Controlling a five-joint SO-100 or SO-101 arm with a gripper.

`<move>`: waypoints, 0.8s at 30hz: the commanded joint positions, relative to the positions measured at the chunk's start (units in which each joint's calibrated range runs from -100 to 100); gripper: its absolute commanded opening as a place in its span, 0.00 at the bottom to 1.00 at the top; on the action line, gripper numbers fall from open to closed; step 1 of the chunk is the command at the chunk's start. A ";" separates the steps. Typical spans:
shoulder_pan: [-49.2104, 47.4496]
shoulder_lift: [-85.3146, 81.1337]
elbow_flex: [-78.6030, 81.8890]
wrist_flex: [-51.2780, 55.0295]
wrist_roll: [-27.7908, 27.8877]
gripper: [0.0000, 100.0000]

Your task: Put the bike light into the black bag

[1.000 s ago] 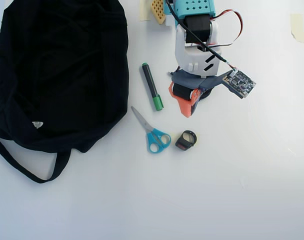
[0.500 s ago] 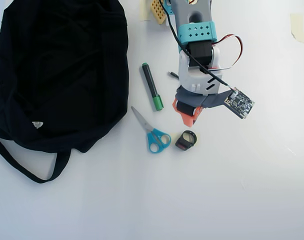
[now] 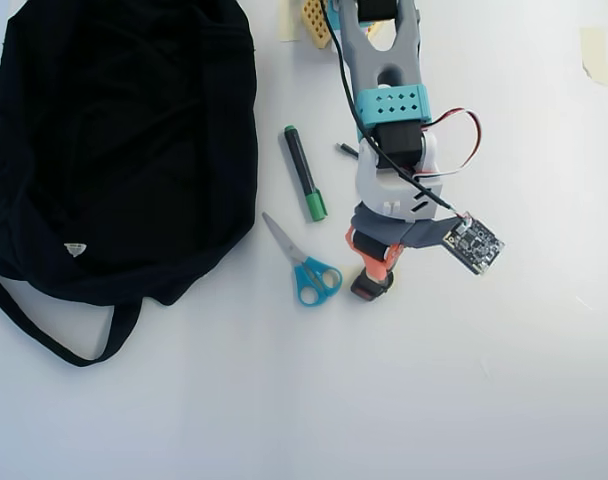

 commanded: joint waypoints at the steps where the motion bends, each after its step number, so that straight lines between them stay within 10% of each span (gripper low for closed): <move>1: -1.09 0.69 -3.47 -0.46 -1.66 0.05; 24: -1.68 5.59 -2.66 -0.72 -4.02 0.36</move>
